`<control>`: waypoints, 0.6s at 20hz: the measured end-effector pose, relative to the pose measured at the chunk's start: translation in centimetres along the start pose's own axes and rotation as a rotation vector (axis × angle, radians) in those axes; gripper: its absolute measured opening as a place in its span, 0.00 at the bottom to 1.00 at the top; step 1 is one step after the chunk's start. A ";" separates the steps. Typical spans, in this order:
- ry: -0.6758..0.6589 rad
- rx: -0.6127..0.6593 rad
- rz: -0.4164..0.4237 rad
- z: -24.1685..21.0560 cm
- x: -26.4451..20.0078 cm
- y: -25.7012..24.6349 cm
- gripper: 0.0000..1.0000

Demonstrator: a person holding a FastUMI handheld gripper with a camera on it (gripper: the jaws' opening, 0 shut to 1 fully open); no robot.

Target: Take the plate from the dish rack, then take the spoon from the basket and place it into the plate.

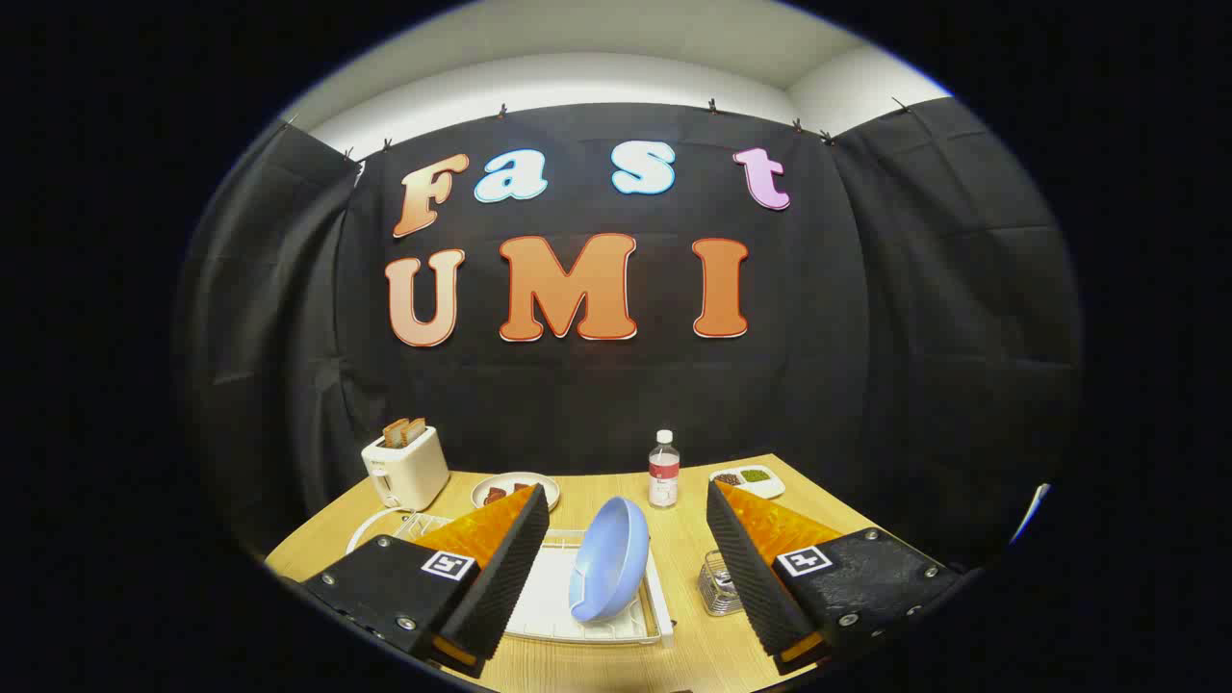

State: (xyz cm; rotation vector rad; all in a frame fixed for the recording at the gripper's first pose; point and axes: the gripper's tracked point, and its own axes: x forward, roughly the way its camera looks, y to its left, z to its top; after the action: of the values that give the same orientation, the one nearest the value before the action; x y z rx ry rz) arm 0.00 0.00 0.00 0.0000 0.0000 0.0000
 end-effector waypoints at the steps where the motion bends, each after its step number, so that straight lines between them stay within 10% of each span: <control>1: 0.001 0.000 0.001 0.0 0.1 0.1 0.98; 12: 0.020 0.011 -0.002 -0.4 1.5 0.0 0.98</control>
State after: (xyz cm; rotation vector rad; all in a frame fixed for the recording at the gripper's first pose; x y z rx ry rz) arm 1.46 -0.02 -0.36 0.0106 0.0201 -0.0022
